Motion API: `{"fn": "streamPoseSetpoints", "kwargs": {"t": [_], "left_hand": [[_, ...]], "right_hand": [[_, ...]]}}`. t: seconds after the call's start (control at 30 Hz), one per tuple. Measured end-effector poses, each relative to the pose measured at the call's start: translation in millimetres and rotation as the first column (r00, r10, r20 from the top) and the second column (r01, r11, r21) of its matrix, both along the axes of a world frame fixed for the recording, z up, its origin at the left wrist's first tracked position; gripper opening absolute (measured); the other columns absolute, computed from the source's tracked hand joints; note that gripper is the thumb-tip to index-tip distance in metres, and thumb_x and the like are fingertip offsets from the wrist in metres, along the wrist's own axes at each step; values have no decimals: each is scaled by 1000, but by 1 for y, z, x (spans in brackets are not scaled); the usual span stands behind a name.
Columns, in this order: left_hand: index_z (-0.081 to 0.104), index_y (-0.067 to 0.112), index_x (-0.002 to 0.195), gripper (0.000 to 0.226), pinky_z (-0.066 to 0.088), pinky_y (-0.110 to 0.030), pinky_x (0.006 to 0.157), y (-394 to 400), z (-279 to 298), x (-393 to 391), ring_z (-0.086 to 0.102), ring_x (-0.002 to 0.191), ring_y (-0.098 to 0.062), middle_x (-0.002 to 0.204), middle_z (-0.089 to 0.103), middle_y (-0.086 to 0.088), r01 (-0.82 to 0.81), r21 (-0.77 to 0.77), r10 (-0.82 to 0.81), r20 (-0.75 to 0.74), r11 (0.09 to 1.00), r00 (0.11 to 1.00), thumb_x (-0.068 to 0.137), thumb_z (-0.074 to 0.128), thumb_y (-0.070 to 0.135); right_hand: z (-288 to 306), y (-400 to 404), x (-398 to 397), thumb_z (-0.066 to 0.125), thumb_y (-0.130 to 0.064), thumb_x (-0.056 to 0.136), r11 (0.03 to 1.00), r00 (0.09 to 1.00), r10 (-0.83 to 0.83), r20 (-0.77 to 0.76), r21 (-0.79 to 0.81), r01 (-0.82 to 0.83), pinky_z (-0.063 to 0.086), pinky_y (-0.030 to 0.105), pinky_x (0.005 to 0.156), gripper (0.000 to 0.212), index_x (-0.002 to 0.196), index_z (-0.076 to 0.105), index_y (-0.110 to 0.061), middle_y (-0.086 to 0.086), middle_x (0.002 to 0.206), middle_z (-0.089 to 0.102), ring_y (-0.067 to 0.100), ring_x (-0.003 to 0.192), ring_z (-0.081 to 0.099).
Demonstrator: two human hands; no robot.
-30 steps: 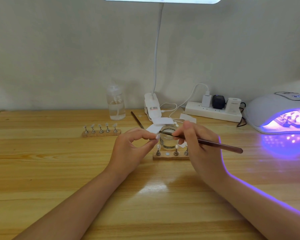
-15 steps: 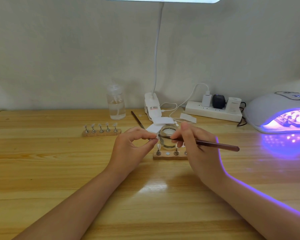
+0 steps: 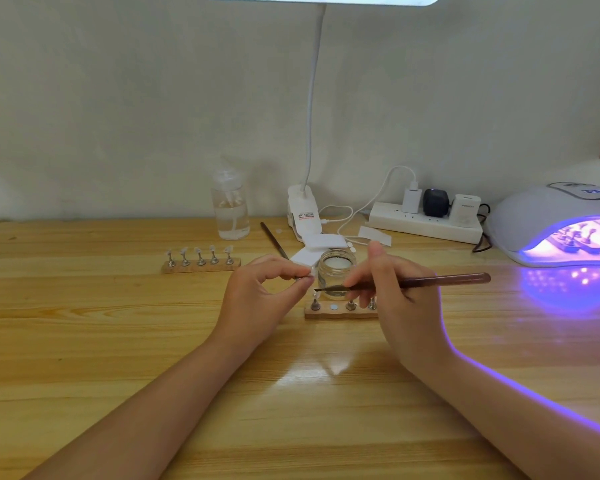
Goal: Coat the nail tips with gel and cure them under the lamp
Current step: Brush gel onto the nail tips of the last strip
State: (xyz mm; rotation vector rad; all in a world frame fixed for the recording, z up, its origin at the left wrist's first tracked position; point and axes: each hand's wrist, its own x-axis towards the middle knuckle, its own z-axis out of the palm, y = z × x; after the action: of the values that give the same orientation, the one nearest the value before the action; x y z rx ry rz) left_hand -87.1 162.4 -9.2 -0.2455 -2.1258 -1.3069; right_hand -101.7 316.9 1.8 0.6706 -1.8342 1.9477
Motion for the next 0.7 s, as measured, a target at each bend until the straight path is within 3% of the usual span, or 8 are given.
{"fn": "streamPoseSetpoints", "kwargs": {"t": [0.1,0.23,0.37,0.53,0.7], "left_hand": [[68,31,73,26,44,-10,74,0,0,0,60,75,-4,74,67,9,4,4,-4,-2,1000,1000,71,75,5],[68,30,72,25,44,-11,74,1,0,-1,60,74,-4,73,66,9,-2,10,2,-1,1000,1000,70,75,5],[68,31,72,26,44,-10,73,0,0,-1,60,74,-4,72,66,12,1,14,-1,3,1000,1000,71,75,5],[69,28,74,23,44,-11,73,1,0,0,60,74,-5,73,67,9,11,16,-11,7,1000,1000,72,74,5],[69,30,75,25,46,-12,74,0,0,0,60,75,-6,74,67,10,7,6,-7,-2,1000,1000,71,74,5]], "right_hand": [[2,0,-1,46,-39,86,999,999,-32,7,-10,32,43,15,52,42,62,67,-11,8,57,62,4,51,54],[2,-2,1,44,-38,83,1000,1000,-1,25,30,0,41,10,54,40,66,67,-10,-6,57,63,-1,54,55],[-1,-1,3,48,-35,92,1000,1000,19,22,-17,-19,42,16,50,46,58,65,-9,-2,53,62,3,47,53],[2,-3,0,44,-35,85,999,999,-32,11,-27,32,43,12,54,36,64,66,-15,-7,58,64,1,53,54],[-1,-3,3,44,-39,83,1000,999,24,38,2,-24,43,12,53,40,62,66,-12,-3,57,64,1,52,56]]}}
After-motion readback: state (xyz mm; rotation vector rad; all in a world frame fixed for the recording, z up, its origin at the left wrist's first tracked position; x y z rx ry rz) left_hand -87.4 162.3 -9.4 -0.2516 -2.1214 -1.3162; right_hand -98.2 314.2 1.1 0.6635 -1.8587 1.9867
